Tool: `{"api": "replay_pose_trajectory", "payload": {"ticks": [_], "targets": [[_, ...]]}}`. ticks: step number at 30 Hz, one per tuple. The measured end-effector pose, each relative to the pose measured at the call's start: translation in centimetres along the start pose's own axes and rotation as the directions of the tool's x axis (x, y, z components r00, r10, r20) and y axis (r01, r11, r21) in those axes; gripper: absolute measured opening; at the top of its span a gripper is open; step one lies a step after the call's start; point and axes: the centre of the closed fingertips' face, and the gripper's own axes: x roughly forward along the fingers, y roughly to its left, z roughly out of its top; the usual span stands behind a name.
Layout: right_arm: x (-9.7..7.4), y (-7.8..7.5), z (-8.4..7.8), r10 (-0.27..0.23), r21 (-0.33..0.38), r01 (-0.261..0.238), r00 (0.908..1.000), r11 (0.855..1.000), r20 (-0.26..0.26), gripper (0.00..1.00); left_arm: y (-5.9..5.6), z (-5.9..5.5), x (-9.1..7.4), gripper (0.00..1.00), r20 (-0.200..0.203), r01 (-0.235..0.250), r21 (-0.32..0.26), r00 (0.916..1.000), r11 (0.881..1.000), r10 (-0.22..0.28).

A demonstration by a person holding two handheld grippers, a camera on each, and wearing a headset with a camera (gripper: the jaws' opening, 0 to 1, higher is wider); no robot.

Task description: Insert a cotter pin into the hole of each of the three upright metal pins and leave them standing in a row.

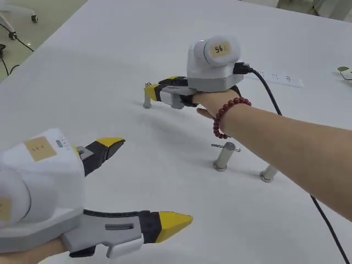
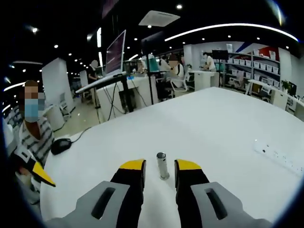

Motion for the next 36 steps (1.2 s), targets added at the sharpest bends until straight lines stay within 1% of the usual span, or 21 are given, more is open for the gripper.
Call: {"api": "replay_pose_trajectory", "payload": {"ticks": [5,10,11,14,16,23,26,31,36], "targets": [[0.8,0.5,-0.1,0.008,-0.010,-0.008,0.9999,1.000,0.007,0.25,0.2,-0.3,-0.1,0.95,-0.009,-0.008,-0.004,0.9999,1.000,0.008],[1.6,0.7,0.1,-0.003,-0.008,0.003,0.9998,1.000,0.019,0.21,0.4,-0.3,-0.2,0.93,-0.006,-0.013,-0.006,0.9999,1.000,0.013],[2.1,0.5,0.3,-0.010,-0.008,0.010,0.9998,1.000,0.019,0.20,0.4,-0.4,-0.2,0.92,-0.007,-0.014,-0.007,0.9999,1.000,0.014],[2.3,0.2,0.2,-0.030,-0.016,0.030,0.9995,0.999,0.011,0.18,0.4,-0.4,-0.3,0.91,-0.008,-0.017,-0.012,0.9998,1.000,0.017],[2.7,-0.3,0.1,-0.035,-0.009,0.035,0.9994,0.999,0.004,0.18,0.5,-0.5,-0.4,0.91,-0.009,-0.020,-0.013,0.9998,1.000,0.020],[2.6,-0.4,-0.3,-0.050,-0.007,0.050,0.9988,0.999,-0.004,0.14,0.7,-0.7,-0.6,0.89,-0.020,-0.025,-0.014,0.9995,1.000,0.025],[2.8,-0.9,-0.2,-0.056,0.000,0.056,0.9984,0.998,-0.006,0.12,0.6,-0.8,-0.5,0.88,-0.021,-0.022,-0.015,0.9995,1.000,0.022],[2.3,-0.4,-0.3,-0.054,-0.014,0.054,0.9984,0.998,-0.013,0.11,0.6,-0.9,-0.4,0.89,-0.030,-0.021,-0.011,0.9993,1.000,0.021],[1.9,0.4,-0.5,-0.034,-0.048,0.033,0.9990,0.998,-0.028,0.10,0.6,-0.9,-0.3,0.89,-0.034,-0.021,-0.009,0.9992,1.000,0.020]]}}
